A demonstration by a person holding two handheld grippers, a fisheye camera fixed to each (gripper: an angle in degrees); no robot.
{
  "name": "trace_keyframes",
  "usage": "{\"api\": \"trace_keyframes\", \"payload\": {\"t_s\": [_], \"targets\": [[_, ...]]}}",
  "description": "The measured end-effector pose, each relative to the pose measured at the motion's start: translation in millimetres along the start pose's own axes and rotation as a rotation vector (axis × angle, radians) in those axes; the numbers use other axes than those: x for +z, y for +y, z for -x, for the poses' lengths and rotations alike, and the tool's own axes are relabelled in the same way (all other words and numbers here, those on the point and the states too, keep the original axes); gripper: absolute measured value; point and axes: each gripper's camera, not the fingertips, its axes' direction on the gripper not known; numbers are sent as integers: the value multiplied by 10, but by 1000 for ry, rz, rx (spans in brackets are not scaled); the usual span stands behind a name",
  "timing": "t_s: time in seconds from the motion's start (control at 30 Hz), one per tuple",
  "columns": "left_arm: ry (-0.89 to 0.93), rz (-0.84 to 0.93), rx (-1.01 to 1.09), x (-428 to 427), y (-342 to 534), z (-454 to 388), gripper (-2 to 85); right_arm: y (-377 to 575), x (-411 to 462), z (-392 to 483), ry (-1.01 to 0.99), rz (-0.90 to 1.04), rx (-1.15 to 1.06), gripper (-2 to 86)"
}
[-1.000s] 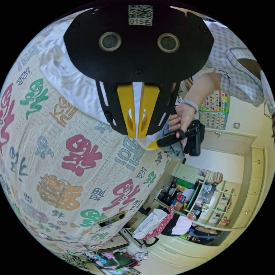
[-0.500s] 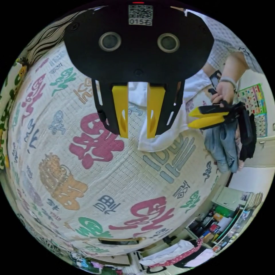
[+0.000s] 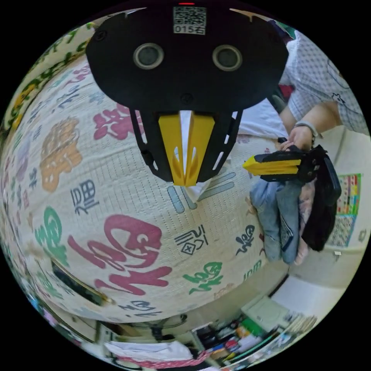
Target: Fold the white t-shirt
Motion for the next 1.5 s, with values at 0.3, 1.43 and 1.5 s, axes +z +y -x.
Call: {"api": "trace_keyframes", "payload": {"t_s": [0.3, 1.43, 1.5], "targets": [[-57, 25, -37, 285, 29, -302, -5, 59, 29, -220, -117, -2, 128, -6], [178, 506, 263, 2221, 836, -2479, 75, 5349, 79, 37, 261, 54, 480, 40], [172, 445, 233, 2271, 805, -2539, 44, 5505, 44, -10, 307, 37, 474, 6]]}}
